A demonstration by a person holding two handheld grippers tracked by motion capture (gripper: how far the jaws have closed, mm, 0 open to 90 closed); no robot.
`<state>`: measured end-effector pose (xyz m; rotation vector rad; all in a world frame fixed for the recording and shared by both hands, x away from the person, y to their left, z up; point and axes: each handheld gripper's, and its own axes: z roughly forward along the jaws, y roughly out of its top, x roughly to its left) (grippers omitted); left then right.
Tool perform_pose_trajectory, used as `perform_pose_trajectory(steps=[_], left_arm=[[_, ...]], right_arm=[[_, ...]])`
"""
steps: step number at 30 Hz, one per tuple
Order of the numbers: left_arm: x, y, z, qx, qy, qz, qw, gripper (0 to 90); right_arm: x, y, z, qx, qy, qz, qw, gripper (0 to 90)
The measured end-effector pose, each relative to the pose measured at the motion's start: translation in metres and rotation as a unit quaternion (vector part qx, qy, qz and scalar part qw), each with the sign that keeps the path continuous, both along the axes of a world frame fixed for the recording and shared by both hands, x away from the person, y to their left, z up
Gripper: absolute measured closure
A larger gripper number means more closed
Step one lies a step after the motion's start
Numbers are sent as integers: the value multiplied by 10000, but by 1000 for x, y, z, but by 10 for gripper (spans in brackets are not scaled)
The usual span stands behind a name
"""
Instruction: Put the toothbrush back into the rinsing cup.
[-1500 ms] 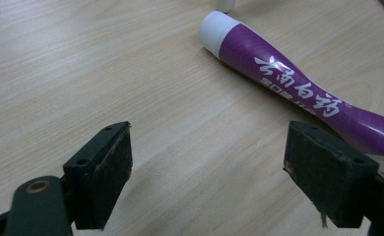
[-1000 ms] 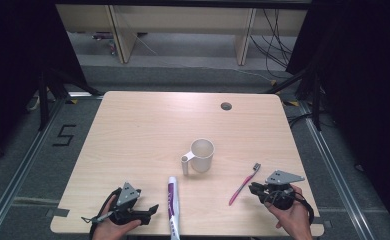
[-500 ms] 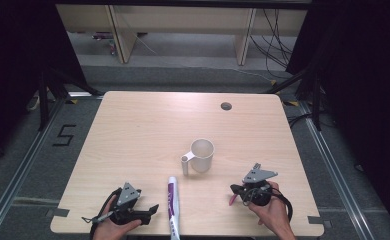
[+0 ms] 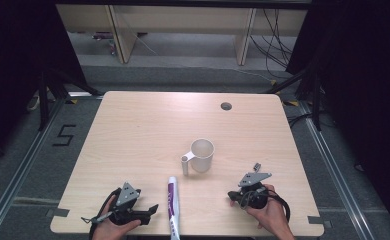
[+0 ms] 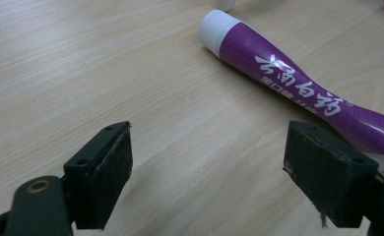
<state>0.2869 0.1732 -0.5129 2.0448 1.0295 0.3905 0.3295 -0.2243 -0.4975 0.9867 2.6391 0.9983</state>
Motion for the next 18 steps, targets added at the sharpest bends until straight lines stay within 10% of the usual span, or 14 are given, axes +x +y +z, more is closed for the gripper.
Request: perform_pose_trajectory(steps=[15, 18], left_arm=[[-1, 1, 1, -16, -38, 48, 10000, 185], [0, 1, 1, -20, -33, 33, 10000, 185]], right_arm=[[-28, -35, 6, -43, 344, -77, 9994, 900], [-29, -42, 5, -146, 68, 58, 9999, 900]])
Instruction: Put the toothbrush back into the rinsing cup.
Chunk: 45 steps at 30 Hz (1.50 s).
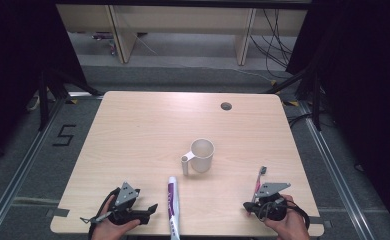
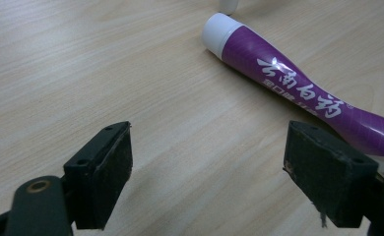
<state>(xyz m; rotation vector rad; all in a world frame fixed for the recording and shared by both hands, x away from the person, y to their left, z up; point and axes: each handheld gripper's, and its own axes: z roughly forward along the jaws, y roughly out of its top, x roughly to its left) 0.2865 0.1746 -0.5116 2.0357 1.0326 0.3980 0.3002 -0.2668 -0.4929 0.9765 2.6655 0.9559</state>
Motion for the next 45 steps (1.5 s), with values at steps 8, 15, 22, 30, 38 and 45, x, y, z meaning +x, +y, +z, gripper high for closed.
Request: perform_pose_trajectory(steps=[8, 15, 22, 30, 38, 45], left_arm=[[0, 0, 0, 8, -1, -1, 10000, 185], [0, 0, -1, -2, 3, -8, 10000, 185], [0, -1, -1, 33, 42, -11, 10000, 185], [2, 0, -1, 39, 36, 4, 10000, 185], [1, 0, -1, -7, 47, -26, 10000, 185], [1, 0, 0, -14, 47, -2, 10000, 185]], right_arm=[[-12, -23, 3, -21, 125, -274, 9995, 900], [-13, -44, 5, -195, 20, -553, 9983, 895], [-8, -46, 22, -516, -7, -918, 9944, 803], [20, -34, 23, -1055, 216, -1017, 9890, 685], [38, -22, 21, -1261, 548, -1026, 9852, 679], [50, -13, 19, -1505, 662, -867, 9826, 729]])
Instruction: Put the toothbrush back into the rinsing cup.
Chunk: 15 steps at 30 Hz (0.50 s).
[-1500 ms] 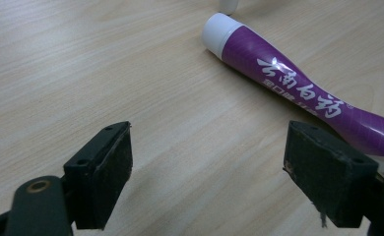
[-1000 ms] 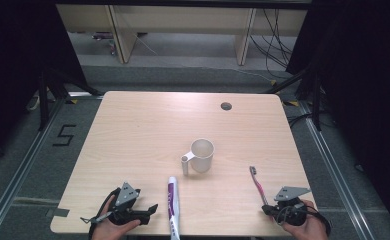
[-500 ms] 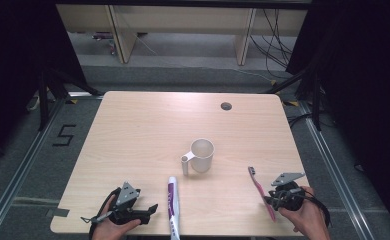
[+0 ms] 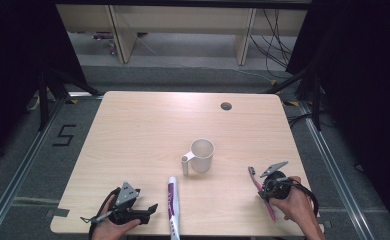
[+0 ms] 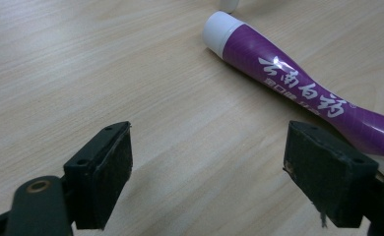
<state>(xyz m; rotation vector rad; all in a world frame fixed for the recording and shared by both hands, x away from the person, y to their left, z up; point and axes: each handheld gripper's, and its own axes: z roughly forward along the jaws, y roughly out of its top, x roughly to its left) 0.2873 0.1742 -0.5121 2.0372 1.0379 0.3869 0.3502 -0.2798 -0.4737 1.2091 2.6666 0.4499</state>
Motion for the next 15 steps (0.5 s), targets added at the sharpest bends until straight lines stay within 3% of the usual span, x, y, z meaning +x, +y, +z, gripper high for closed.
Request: perform_pose_trajectory(steps=[2, 3, 5, 15], left_arm=[[0, 0, 0, -6, 2, -13, 10000, 185], [0, 0, 0, -1, -1, -25, 10000, 185], [0, 0, 0, -13, 2, -9, 10000, 185], [0, 0, 0, -7, -6, -17, 10000, 185]], right_arm=[[2, 4, -1, -110, 131, -35, 9998, 767], [5, 3, -1, -203, 65, 93, 9997, 779], [5, 5, -2, -237, 142, 73, 9996, 795], [14, 12, 0, -589, 346, 295, 9972, 821]])
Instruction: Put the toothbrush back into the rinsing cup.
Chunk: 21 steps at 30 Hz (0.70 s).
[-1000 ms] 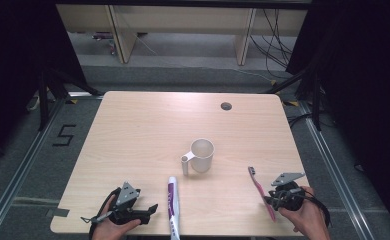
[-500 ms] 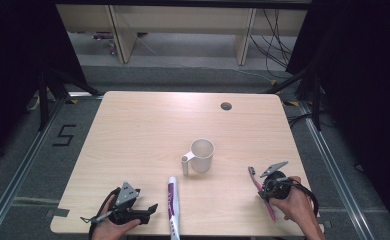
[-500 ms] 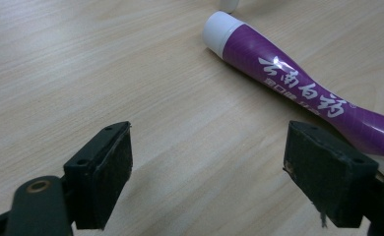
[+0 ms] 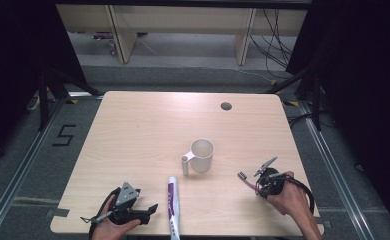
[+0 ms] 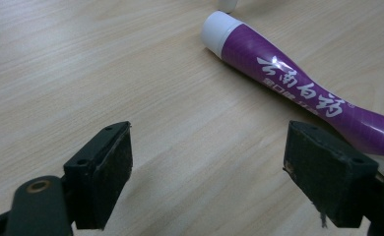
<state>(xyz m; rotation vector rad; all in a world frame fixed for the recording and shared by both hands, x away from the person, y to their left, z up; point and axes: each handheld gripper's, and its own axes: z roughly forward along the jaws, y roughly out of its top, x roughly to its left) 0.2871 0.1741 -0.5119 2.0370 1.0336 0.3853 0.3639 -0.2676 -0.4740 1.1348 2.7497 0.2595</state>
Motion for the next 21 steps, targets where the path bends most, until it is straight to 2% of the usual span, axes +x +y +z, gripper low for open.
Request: perform_pose_trajectory(steps=[12, 14, 15, 18, 21], left_arm=[[0, 0, 0, -6, 2, -13, 10000, 185], [0, 1, 0, -6, 0, -16, 10000, 185], [0, 1, 0, -3, -4, -15, 10000, 185], [0, 1, 1, 8, -19, -17, 10000, 185], [0, 1, 1, 15, -22, -18, 10000, 185]], right_arm=[[4, 10, 1, -422, 150, 325, 9985, 832], [3, 10, 1, -408, 148, 332, 9985, 832], [4, 10, 3, -389, 92, 431, 9983, 833], [2, 8, 8, -338, -3, 297, 9990, 834], [2, 2, 21, -97, -270, 318, 9991, 836]])
